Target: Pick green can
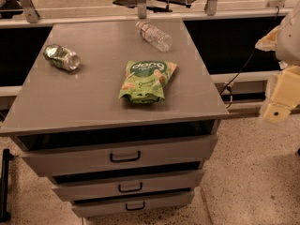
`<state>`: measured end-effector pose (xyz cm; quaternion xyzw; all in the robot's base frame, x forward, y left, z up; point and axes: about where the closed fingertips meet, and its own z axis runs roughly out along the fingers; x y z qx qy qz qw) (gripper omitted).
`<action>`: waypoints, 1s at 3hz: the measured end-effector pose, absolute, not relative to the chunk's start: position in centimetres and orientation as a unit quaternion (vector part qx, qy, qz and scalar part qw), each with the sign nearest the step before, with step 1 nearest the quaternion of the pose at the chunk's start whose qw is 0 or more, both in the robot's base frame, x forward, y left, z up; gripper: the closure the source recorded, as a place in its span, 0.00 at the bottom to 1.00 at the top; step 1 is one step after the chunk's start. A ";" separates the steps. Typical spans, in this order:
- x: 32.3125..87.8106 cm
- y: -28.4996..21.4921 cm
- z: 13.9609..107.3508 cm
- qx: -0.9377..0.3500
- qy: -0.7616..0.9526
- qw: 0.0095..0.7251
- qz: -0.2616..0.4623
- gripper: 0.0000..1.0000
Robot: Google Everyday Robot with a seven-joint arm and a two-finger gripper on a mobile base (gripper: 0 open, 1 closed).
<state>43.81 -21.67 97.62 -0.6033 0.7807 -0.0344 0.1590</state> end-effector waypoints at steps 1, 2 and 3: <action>43.9 -21.6 97.7 -0.604 0.780 0.160 -0.034 0.00; 46.2 -19.0 98.3 -0.622 0.762 0.182 -0.016 0.00; 50.9 -12.1 99.9 -0.646 0.727 0.230 0.020 0.00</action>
Offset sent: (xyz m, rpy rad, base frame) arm 0.0504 0.0561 0.0119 0.1085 -0.0237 0.1303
